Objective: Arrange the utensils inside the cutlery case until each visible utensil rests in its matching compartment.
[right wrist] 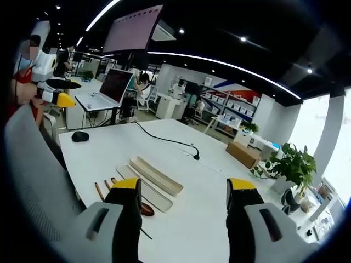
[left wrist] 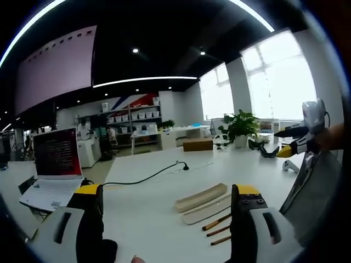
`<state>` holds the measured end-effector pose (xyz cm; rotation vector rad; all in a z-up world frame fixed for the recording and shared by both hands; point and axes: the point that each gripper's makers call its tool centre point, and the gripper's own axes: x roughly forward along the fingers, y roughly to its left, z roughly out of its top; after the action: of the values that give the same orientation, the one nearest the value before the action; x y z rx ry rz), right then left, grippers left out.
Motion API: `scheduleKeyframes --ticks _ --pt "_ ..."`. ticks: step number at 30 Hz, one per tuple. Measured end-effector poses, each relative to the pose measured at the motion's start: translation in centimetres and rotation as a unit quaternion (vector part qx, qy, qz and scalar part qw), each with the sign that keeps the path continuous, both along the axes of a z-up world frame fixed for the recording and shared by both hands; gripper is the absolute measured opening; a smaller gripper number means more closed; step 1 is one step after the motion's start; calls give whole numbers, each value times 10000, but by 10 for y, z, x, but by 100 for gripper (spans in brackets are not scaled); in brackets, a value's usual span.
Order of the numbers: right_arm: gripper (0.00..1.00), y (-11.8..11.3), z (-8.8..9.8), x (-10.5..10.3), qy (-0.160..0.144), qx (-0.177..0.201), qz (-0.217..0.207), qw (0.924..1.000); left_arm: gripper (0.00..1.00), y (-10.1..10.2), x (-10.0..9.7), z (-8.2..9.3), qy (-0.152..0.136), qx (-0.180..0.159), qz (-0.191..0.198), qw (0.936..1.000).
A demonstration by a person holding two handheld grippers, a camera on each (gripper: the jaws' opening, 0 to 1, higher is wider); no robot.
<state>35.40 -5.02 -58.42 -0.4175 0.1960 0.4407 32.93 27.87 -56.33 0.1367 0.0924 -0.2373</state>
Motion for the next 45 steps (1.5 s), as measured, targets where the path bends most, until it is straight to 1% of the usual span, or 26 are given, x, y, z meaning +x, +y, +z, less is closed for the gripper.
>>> scheduleKeyframes --ticks 4,8,10,11,12,16,18,23,27,29,30,32,33,34,36,38,40,42,45 --pt "61 0 0 0 2 9 13 10000 99 1 0 1 -21 -8 28 10000" --pt "58 1 1 2 13 -2 37 10000 99 1 0 1 -6 -38 11 10000" --pt "57 2 5 4 -49 72 85 9999 99 1 1 1 -5 -44 12 10000" --pt "57 3 5 4 -35 157 117 9998 99 1 1 1 -10 -53 24 10000" --pt "57 3 5 4 -26 166 122 9998 99 1 1 1 -7 -75 23 10000" --pt "56 7 4 4 26 136 223 9997 98 0 2 -3 124 -211 -35 9997" --pt "56 10 2 4 92 116 295 9995 98 -1 2 -4 149 -216 -58 9996" --pt "54 14 1 5 155 -82 496 9986 92 -5 2 -7 240 -262 -175 9992" --pt "48 16 1 7 344 29 638 9974 90 -9 2 -13 415 -417 -288 9979" --pt "46 18 -3 8 497 29 762 9958 87 -10 2 -16 503 -458 -315 9972" --pt "47 20 -4 8 575 55 804 9951 86 -12 1 -18 595 -496 -367 9963" --pt "50 23 -6 10 673 126 855 9940 80 -17 -1 -21 686 -502 -479 9952" --pt "49 24 -7 11 677 112 900 9936 74 -19 -2 -21 709 -499 -534 9948" --pt "47 26 -8 11 701 61 976 9927 71 -20 -3 -22 719 -453 -576 9947" --pt "46 29 -10 12 735 3 1068 9916 68 -23 -4 -23 753 -375 -608 9946" --pt "46 34 -14 12 837 -21 1191 9894 67 -22 -4 -24 786 -376 -637 9942" --pt "45 40 -21 10 1009 -74 1385 9852 64 -24 -5 -26 850 -412 -687 9932" --pt "44 47 -24 8 1104 -143 1546 9817 63 -24 -6 -29 927 -403 -685 9925" --pt "42 54 -31 7 1254 -249 1700 9771 63 -25 -6 -29 912 -409 -705 9925"
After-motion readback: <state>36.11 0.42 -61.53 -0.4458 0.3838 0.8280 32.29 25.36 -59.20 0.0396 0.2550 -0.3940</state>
